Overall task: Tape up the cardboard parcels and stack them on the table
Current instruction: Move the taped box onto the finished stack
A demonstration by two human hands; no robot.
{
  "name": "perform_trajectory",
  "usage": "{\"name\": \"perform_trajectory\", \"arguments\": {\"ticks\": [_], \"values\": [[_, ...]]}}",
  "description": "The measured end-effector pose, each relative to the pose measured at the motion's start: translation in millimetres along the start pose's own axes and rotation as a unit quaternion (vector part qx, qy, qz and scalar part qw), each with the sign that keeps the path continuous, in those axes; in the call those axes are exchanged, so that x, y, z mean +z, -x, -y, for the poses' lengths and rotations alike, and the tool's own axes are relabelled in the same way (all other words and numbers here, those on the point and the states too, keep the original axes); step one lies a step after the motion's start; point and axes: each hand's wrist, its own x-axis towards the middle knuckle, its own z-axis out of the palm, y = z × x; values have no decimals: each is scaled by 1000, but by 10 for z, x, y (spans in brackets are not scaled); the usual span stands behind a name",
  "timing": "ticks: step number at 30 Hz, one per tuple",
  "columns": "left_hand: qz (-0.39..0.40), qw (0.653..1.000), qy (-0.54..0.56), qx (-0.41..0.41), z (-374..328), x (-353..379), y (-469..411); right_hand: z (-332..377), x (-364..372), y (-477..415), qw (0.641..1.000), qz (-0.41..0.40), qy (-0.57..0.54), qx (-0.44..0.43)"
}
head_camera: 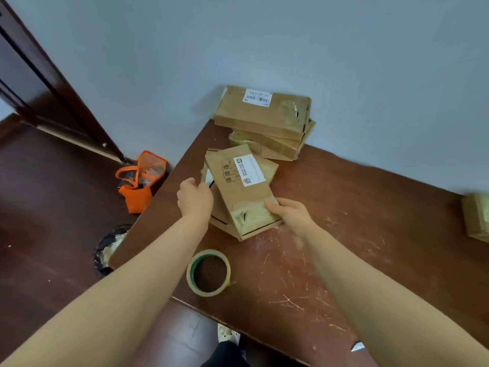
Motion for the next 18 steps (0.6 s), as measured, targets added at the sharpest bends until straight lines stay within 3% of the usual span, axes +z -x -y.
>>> {"name": "perform_trajectory", "arguments": {"ticks": [4,10,14,18], "values": [[83,995,56,30,-42,88,209,-79,-265,202,999,14,-48,5],[238,960,143,34,-29,419,670,-273,-1016,582,997,-3,-62,50],[298,951,34,71,146,779,1001,-553,-1432,755,992,-100,-49,66],[308,937,-136,88,410,1002,1212,-754,-1708,834,988,-140,34,64]]}}
